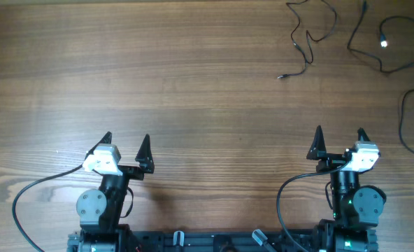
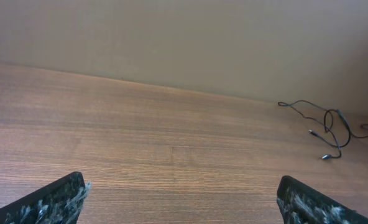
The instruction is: Untangle cables
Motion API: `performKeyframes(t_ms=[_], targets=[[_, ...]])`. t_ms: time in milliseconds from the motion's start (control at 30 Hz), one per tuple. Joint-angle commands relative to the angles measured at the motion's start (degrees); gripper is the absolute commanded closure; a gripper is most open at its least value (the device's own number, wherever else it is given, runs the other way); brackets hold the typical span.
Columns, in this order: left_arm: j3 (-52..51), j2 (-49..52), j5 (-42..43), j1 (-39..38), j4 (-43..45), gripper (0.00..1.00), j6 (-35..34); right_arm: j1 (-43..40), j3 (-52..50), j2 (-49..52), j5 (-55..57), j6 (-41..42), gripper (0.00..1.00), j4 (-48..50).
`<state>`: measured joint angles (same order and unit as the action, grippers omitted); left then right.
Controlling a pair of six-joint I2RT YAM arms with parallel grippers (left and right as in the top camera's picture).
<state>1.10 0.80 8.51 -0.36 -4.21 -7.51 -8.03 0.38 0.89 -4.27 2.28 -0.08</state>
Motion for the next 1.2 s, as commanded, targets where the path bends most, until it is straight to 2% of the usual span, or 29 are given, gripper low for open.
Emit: performKeyframes(t_ms=[0, 267, 300, 367, 400, 533, 600, 1167], targets=[[-0.7, -0.6, -0.4, -0.2, 0.4, 0.00, -1.4, -0.2, -0.1, -0.7, -0.5, -0.7, 0.00, 0.2], [-0.7, -0.6, -1.9, -0.2, 0.2, 0.00, -1.7, -0.2, -0.1, -0.7, -0.5, -0.7, 0.00, 0.2], [-0.7, -0.6, -1.9, -0.2, 0.2, 0.00, -0.6, -0.2, -0.1, -0.7, -0.5, -0.7, 0.01, 0.2], [-0.7, -0.6, 1.1, -0.2, 0.3, 0.00, 8.9, -0.2, -0.1, -0.7, -0.5, -0.7, 0.00, 0.2], [-0.7, -0.6, 1.3, -0.2, 0.3, 0.00, 10.1, -0.2, -0.1, -0.7, -0.5, -0.7, 0.00, 0.2], [-0.7, -0.6, 1.3, -0.2, 0.3, 0.00, 9.8, -0.2, -0.1, -0.7, -0.5, -0.7, 0.00, 0.2], [-0.7, -0.6, -0.4, -0.2, 0.3, 0.00, 5.0, -0.2, -0.1, -0.7, -0.5, -0.7, 0.00, 0.2], [-0.7, -0.6, -1.5, -0.2, 0.4, 0.00, 5.1, -0.2, -0.1, -0.7, -0.5, -0.7, 0.00, 0.2]])
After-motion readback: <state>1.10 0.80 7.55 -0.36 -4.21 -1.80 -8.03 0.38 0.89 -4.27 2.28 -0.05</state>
